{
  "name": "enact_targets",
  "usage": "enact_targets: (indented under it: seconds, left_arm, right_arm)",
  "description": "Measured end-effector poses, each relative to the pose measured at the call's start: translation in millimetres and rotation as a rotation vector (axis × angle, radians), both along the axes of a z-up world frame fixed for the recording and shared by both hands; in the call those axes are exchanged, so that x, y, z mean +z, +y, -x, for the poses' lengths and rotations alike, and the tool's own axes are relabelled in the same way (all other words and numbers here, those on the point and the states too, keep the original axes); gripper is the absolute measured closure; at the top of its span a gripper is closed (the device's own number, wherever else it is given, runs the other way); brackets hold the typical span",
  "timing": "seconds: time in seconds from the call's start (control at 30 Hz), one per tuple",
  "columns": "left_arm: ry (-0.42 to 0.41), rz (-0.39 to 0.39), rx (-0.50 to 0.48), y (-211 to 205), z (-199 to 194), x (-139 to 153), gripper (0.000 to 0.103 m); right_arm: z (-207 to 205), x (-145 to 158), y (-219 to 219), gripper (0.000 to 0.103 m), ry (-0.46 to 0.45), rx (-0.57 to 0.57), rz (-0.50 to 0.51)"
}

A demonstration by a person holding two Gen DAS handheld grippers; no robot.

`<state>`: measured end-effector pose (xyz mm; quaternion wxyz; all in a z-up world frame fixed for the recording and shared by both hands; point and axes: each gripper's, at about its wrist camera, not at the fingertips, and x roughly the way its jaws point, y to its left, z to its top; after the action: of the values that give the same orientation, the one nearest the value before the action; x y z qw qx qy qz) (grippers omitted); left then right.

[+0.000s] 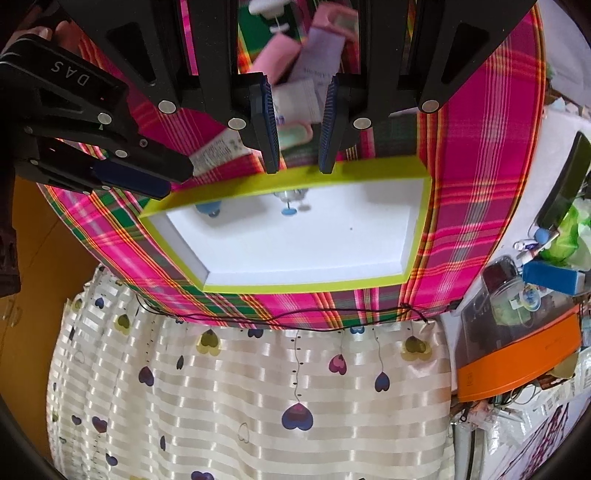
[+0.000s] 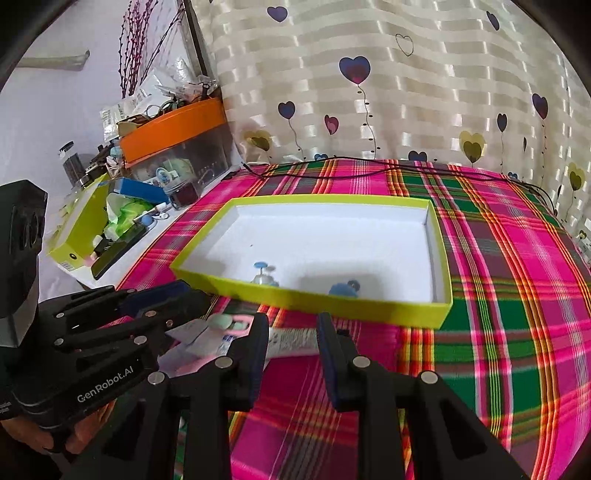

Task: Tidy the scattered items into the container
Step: 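Withdraw both tools from the tray back toward the remaining items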

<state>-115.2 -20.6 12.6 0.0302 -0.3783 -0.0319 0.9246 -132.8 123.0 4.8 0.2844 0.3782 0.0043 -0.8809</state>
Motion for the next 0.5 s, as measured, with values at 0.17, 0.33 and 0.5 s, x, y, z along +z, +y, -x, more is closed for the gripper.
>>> enact_targets:
  seconds: [0.17,0.33,0.5]
  left_arm:
    - [0.000,0.008,-0.011,5.6,-17.0,-0.8,0.081]
    - [-0.003,0.013,-0.006,7.5,-31.7,-0.5,0.081]
    - [0.000,0.018,0.006,6.9,-46.9,1.2,0.081]
  right_arm:
    - [-14.1,-1.7,0.8,0.075,-0.005,0.006,0.002]
    - [-29.1,-1.0,0.5,0.074,-0.001,0.016,0.006]
    - [-42.5,0.5,1.3,0.073,0.001,0.022,0.012]
